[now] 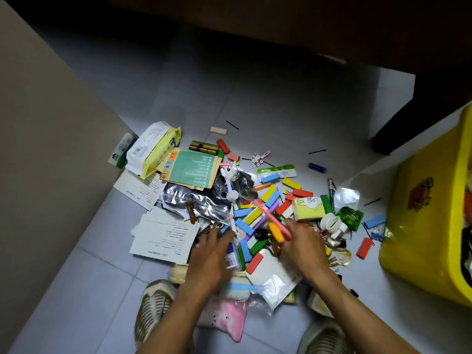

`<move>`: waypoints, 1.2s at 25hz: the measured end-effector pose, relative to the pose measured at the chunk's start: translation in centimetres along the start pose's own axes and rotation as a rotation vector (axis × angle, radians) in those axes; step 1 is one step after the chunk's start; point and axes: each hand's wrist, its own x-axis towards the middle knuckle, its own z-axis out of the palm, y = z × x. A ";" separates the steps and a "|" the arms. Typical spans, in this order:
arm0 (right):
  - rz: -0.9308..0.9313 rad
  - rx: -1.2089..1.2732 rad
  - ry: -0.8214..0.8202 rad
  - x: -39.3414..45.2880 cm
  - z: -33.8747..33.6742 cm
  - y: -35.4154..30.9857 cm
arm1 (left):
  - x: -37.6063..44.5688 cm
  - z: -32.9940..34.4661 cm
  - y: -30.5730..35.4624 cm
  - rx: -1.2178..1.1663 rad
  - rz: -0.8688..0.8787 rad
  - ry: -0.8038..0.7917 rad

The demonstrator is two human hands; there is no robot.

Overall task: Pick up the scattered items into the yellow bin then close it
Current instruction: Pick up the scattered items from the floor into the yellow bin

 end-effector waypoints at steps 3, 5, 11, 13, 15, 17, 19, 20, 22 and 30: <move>0.352 0.601 -0.017 -0.4 -2.0 -0.6 | -0.2 0.0 0.0 -0.101 -0.111 0.021; 0.563 1.068 -0.086 -1.1 -4.2 -1.2 | -0.5 -0.5 1.2 -0.441 -0.251 0.034; 0.629 1.599 -0.028 -5.7 -13.5 -0.3 | -1.4 -8.3 12.8 -1.323 -0.152 -0.002; 0.609 1.627 0.072 -7.6 -17.1 0.6 | -1.8 -10.5 18.4 -1.366 -0.028 -0.034; 0.573 1.572 0.270 -10.1 -22.5 3.1 | -2.7 -12.3 25.7 -1.361 0.079 -0.097; 0.601 1.418 0.468 -11.7 -27.4 5.5 | -3.2 -13.3 32.1 -1.308 0.167 -0.185; 0.607 1.334 0.540 -12.0 -30.9 7.0 | -3.4 -14.4 36.4 -1.268 0.223 -0.297; 0.609 1.314 0.549 -11.8 -32.0 7.4 | -3.3 -14.7 37.6 -1.254 0.210 -0.331; 0.626 1.195 0.561 -11.3 -32.9 7.9 | -2.7 -14.6 37.7 -1.238 0.167 -0.296; 0.341 0.937 0.379 -8.3 -21.8 3.5 | 1.1 -8.9 25.7 -1.145 -0.113 -0.063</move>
